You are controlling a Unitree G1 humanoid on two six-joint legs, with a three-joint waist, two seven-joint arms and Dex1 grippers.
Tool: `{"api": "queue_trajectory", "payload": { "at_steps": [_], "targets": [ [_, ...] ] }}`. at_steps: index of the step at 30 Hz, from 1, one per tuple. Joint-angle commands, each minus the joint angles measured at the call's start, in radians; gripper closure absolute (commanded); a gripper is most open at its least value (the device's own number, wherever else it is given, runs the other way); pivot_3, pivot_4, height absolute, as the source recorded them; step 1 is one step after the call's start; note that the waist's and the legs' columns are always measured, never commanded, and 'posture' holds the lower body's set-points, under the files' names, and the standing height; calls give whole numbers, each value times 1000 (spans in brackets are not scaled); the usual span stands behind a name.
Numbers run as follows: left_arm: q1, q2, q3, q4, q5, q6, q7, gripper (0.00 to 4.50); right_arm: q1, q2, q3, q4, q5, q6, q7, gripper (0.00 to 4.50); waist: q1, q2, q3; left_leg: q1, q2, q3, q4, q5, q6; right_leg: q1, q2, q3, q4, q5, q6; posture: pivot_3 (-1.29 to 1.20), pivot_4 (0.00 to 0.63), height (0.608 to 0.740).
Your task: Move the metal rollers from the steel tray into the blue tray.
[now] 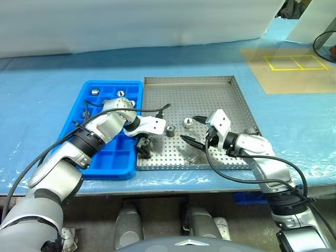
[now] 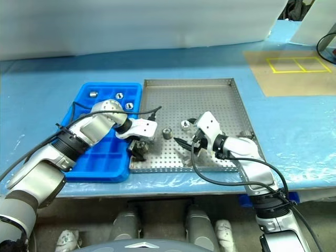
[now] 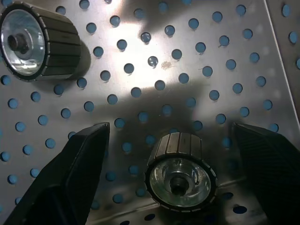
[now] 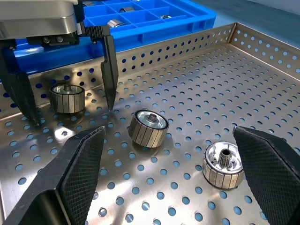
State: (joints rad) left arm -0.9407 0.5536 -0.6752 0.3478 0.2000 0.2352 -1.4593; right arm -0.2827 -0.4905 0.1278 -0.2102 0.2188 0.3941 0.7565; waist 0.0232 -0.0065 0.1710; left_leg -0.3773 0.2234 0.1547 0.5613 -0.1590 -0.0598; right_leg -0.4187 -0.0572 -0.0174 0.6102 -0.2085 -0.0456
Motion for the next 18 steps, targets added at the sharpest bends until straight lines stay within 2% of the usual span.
{"api": "queue_trajectory", "payload": {
  "at_steps": [1,7,12,18],
  "targets": [
    [-53,6,-39,59,66,-52,-58,644,-10,8,-6,-23,1,-26,-9,0,-3,0,0,0,0,0,0,0,0,0,0,0,0,0,0,-196,150,740],
    [-88,-45,-46,97,94,-82,-99,2773,-11,18,-5,-22,-2,-29,-18,0,-1,0,0,-1,0,0,0,0,0,0,0,0,-1,0,0,-207,150,740],
    [-86,-78,-21,94,104,-75,-79,2813,-5,19,-7,-22,-3,-32,-24,0,4,0,0,-1,-1,0,0,0,1,0,-1,0,-2,0,0,-211,150,740],
    [-38,-132,119,9,21,90,26,2813,0,25,-3,-17,-8,-36,-28,0,20,1,0,-2,-1,0,1,0,1,1,-2,0,-2,0,0,-210,150,740]
  ]
}}
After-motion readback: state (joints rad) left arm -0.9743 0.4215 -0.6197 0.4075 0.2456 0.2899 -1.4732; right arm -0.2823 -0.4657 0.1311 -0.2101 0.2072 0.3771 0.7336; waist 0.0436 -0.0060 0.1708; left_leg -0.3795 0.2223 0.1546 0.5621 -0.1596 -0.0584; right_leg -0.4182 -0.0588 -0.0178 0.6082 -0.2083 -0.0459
